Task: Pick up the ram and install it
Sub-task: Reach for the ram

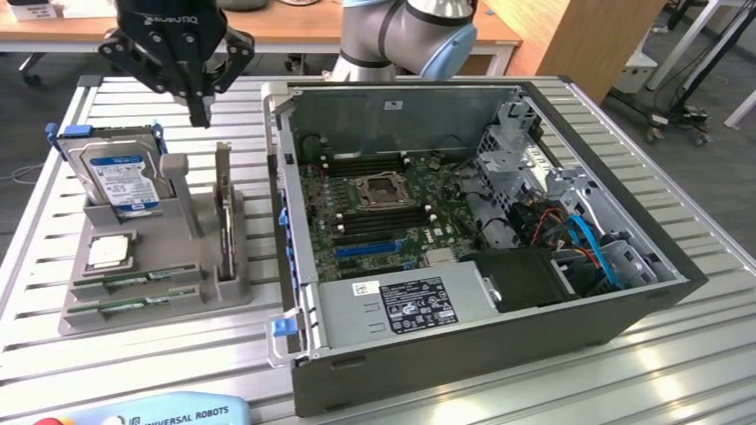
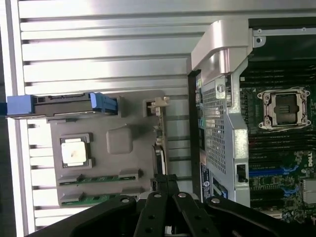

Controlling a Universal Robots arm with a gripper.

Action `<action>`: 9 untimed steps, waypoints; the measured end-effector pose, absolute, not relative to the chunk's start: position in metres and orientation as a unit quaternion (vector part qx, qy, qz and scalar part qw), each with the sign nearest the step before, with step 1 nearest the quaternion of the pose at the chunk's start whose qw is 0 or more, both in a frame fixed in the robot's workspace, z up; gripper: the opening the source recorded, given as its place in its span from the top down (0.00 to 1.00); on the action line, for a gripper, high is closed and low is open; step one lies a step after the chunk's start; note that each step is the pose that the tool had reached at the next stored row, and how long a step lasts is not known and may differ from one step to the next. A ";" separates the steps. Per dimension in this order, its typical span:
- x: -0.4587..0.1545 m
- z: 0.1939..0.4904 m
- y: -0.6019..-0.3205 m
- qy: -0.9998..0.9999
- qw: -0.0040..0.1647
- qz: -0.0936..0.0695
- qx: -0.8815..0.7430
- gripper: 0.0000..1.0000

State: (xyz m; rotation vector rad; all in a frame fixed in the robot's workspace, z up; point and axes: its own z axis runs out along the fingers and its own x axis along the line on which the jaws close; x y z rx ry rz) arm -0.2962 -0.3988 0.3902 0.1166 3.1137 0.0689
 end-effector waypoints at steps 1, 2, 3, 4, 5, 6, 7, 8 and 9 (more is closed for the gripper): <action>-0.299 0.390 -0.399 0.999 0.012 0.022 0.037 0.90; -0.302 0.390 -0.399 0.999 0.012 0.022 0.037 0.90; -0.305 0.390 -0.399 0.999 0.013 0.022 0.037 0.90; -0.308 0.390 -0.399 0.999 0.013 0.022 0.037 0.90; -0.310 0.390 -0.399 0.999 0.012 0.022 0.037 0.90; -0.313 0.390 -0.399 0.999 0.013 0.022 0.037 0.90; -0.316 0.390 -0.399 0.999 0.013 0.022 0.037 0.90; -0.319 0.389 -0.399 0.999 0.013 0.022 0.037 0.90; -0.322 0.389 -0.399 0.999 0.013 0.022 0.037 0.90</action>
